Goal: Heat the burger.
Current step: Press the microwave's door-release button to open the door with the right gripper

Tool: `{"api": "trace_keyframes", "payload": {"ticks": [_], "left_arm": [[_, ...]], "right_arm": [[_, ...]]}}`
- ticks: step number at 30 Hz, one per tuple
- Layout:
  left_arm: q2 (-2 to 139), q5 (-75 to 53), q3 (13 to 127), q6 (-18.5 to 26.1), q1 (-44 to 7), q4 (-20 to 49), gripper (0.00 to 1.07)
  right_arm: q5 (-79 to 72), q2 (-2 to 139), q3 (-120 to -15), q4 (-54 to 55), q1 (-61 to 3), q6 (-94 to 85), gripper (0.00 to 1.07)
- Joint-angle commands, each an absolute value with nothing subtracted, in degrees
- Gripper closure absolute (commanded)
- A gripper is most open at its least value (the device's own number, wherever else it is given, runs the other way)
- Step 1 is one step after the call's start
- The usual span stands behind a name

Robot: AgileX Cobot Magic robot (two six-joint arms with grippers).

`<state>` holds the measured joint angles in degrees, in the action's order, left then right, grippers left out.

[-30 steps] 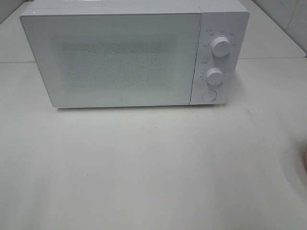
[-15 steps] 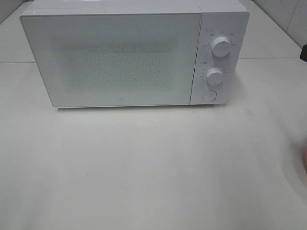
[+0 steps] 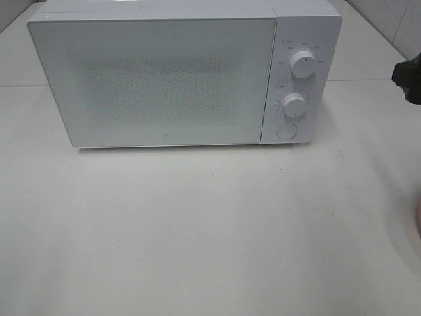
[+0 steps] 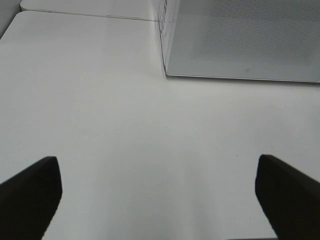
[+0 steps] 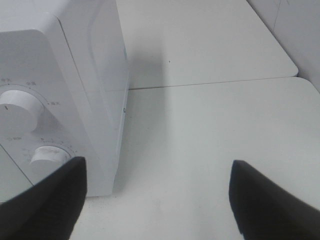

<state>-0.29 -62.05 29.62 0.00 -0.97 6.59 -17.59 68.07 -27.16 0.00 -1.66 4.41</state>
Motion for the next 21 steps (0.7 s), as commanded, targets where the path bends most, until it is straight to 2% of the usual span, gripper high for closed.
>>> {"api": "trace_keyframes", "payload": {"ticks": [1,7,14,21], "left_arm": [[-1.66,-61.19,29.51,0.00,-1.03,6.82,0.09],[-1.66,-61.19,29.51,0.00,-1.03,6.82,0.09],[-1.66,-61.19,29.51,0.00,-1.03,6.82,0.09],[-1.66,-61.19,29.51,0.00,-1.03,6.82,0.09]], "right_arm": [[-19.42,69.84,-27.04,0.00,-2.81,3.84,0.31],[-23.78,74.54,-27.04,0.00,-9.11,3.84,0.31],[-26.59,79.01,-27.04,0.74,-12.89,3.78,0.31],[-28.25,83.59,-27.04,6.42,-17.13,-0.57,0.32]]}}
